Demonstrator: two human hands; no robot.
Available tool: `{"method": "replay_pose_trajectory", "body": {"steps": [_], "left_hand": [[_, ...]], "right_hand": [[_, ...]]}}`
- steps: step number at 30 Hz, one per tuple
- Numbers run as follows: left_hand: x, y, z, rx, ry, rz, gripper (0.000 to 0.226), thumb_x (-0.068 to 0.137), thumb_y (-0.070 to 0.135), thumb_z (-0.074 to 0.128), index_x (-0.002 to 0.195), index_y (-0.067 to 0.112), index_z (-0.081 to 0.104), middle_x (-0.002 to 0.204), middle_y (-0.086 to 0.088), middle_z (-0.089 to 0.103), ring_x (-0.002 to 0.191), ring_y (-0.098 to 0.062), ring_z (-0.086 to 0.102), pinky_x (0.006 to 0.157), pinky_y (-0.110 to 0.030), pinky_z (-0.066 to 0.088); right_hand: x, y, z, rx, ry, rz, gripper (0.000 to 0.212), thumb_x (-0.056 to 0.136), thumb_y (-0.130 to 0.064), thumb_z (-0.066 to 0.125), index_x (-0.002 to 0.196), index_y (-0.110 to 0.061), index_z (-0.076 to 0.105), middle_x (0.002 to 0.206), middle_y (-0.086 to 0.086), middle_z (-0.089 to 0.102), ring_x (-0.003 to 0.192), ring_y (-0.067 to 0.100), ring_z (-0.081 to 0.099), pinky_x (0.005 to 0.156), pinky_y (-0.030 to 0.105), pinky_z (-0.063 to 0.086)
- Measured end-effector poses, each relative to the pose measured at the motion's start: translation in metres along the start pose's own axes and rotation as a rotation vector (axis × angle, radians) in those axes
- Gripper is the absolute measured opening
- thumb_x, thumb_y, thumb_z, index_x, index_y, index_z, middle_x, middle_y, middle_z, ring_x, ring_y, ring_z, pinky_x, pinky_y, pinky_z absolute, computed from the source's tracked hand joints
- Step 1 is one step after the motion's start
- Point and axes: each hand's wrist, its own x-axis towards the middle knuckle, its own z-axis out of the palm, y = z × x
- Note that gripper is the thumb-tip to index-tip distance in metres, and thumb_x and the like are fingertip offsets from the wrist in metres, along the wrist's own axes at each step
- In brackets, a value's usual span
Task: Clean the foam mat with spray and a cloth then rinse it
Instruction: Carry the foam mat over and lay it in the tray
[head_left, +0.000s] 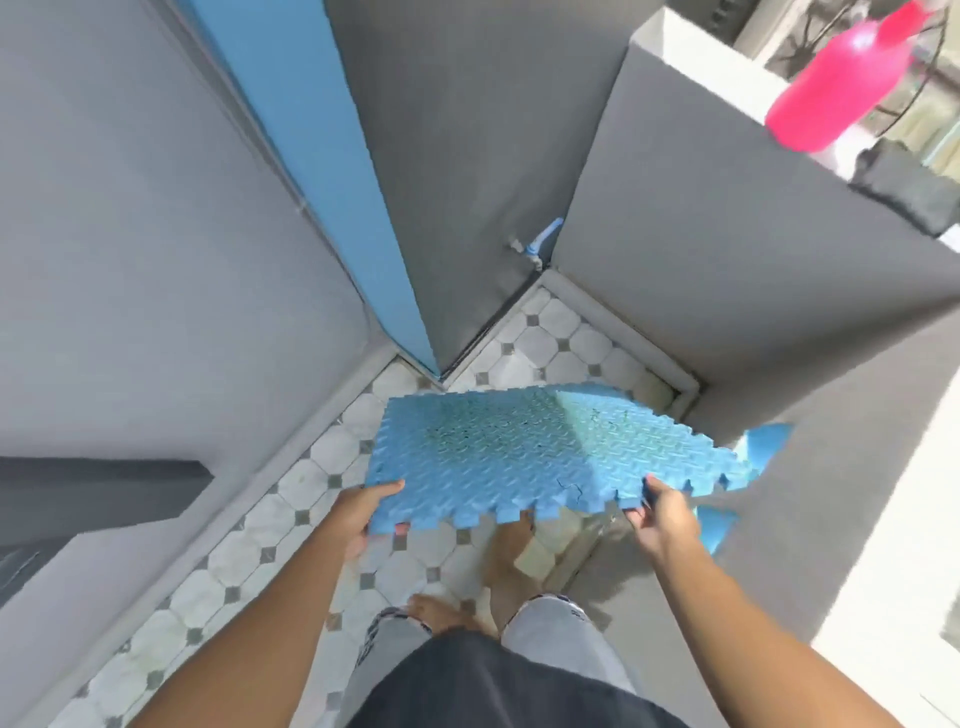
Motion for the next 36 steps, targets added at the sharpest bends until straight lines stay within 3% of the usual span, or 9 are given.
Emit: {"method": "replay_pose_trajectory", "body": {"steps": [4,7,13,16,21,25,28,32,36], "left_hand": [[0.013,0.040,0.053,-0.078,-0.006,-0.034,0.027,0.099,0.000,0.059,0.124,0.007,0.060,0.112,-0.013,0.070,0.088,-0.023,0.068,0.052,-0.030,0.063],[0.033,0.061,0.087,-0.143,0.044,-0.042,0.043,0.095,0.000,0.062,0.138,0.000,0.057,0.127,-0.018,0.069,0.105,-0.029,0.068,0.079,-0.037,0.060],[0.074,0.090,0.157,-0.283,0.023,0.020,0.045,0.102,0.003,0.058,0.146,-0.001,0.051,0.120,-0.018,0.067,0.100,-0.025,0.066,0.106,-0.041,0.050],[0.100,0.109,0.187,-0.282,0.070,0.066,0.041,0.101,0.003,0.063,0.141,0.003,0.056,0.141,-0.019,0.062,0.123,-0.031,0.063,0.106,-0.041,0.051],[0.145,0.151,0.221,-0.268,0.057,0.121,0.036,0.101,0.001,0.059,0.137,0.007,0.056,0.142,-0.017,0.062,0.119,-0.031,0.064,0.090,-0.042,0.054],[0.180,0.183,0.252,-0.247,-0.027,0.149,0.040,0.104,-0.001,0.053,0.142,0.008,0.053,0.132,-0.013,0.064,0.112,-0.029,0.066,0.089,-0.046,0.056],[0.199,0.198,0.271,-0.209,-0.097,0.173,0.030,0.106,0.001,0.050,0.133,0.014,0.054,0.119,-0.008,0.067,0.099,-0.024,0.068,0.080,-0.045,0.058],[0.228,0.221,0.276,-0.161,-0.064,0.220,0.031,0.108,0.002,0.048,0.135,0.015,0.052,0.137,-0.010,0.062,0.120,-0.029,0.063,0.107,-0.059,0.047],[0.243,0.234,0.278,-0.100,-0.037,0.248,0.042,0.106,-0.003,0.047,0.145,0.013,0.053,0.140,-0.012,0.063,0.118,-0.030,0.065,0.103,-0.061,0.050]], "right_hand": [[0.020,-0.042,0.012,0.077,0.092,-0.013,0.006,0.089,0.004,0.063,0.090,-0.001,0.062,0.079,0.010,0.063,0.058,0.018,0.053,0.048,0.029,0.045],[0.034,-0.065,0.018,0.136,0.177,-0.011,0.009,0.086,0.007,0.065,0.087,-0.001,0.062,0.073,0.011,0.064,0.056,0.018,0.053,0.050,0.031,0.042],[0.068,-0.072,0.033,0.257,0.334,-0.027,0.017,0.082,0.001,0.071,0.097,-0.004,0.068,0.066,0.009,0.058,0.056,0.017,0.049,0.043,0.024,0.040],[0.085,-0.071,0.044,0.321,0.373,-0.034,0.014,0.083,-0.001,0.072,0.096,-0.004,0.067,0.066,0.008,0.058,0.059,0.017,0.049,0.048,0.028,0.042],[0.116,-0.068,0.066,0.459,0.344,-0.018,0.023,0.088,-0.001,0.071,0.110,-0.003,0.066,0.069,0.003,0.056,0.059,0.012,0.049,0.058,0.028,0.054],[0.149,-0.068,0.082,0.588,0.331,0.001,0.046,0.088,0.002,0.070,0.132,-0.003,0.060,0.114,0.013,0.072,0.113,0.022,0.067,0.093,0.042,0.056],[0.165,-0.073,0.097,0.632,0.315,-0.022,0.044,0.089,-0.001,0.070,0.132,-0.002,0.060,0.105,0.011,0.071,0.090,0.018,0.065,0.084,0.037,0.056],[0.186,-0.071,0.127,0.621,0.327,-0.022,0.042,0.091,-0.006,0.068,0.132,-0.005,0.059,0.082,0.003,0.063,0.077,0.016,0.061,0.096,0.044,0.054],[0.191,-0.059,0.136,0.645,0.365,-0.004,0.038,0.090,-0.007,0.068,0.124,-0.019,0.056,0.076,0.003,0.059,0.061,0.014,0.049,0.066,0.032,0.052]]}}
